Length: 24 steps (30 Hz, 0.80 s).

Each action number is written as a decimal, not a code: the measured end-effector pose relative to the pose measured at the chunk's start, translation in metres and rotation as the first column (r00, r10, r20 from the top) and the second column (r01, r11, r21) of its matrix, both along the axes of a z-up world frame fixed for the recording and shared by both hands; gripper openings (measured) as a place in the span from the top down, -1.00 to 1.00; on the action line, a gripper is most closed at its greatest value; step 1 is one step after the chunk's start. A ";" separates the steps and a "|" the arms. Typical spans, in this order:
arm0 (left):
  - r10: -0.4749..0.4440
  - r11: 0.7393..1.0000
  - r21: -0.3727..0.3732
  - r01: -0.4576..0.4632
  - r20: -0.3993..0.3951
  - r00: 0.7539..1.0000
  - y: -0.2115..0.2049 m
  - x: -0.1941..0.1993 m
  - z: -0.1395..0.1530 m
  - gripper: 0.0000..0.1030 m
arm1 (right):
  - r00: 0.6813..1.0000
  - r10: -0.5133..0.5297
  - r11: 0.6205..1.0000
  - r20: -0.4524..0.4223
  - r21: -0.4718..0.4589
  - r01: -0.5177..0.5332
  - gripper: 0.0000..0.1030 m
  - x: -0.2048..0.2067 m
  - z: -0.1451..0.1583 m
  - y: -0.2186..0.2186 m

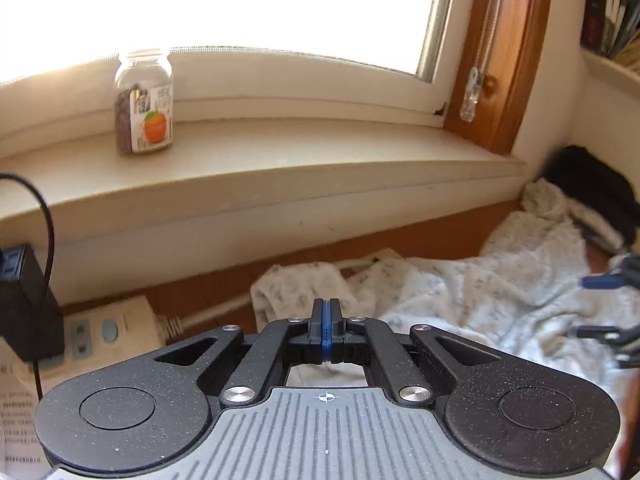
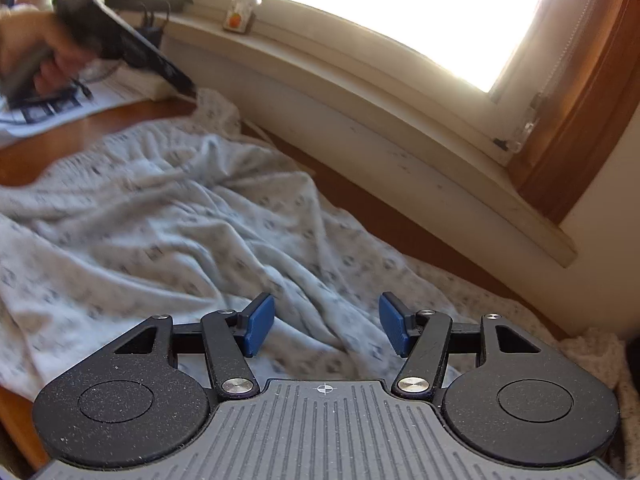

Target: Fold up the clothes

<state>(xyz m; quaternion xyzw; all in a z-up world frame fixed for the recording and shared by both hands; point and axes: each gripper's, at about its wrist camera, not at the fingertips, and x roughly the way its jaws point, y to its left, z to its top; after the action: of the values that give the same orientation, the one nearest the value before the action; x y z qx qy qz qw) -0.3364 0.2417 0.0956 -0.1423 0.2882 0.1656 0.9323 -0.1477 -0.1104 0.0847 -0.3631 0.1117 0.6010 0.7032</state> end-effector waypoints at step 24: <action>-0.118 0.985 0.102 0.142 -0.214 0.970 -0.040 -0.002 -0.040 0.66 | 0.991 -0.092 0.994 -0.093 -0.059 0.087 -0.30 0.040 -0.003 -0.043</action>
<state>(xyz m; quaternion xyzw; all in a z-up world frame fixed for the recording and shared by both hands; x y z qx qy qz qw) -0.3383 0.2015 0.0554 -0.0501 0.3825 0.1345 0.9127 -0.1080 -0.1531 0.0813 -0.3476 0.1777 0.5822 0.7132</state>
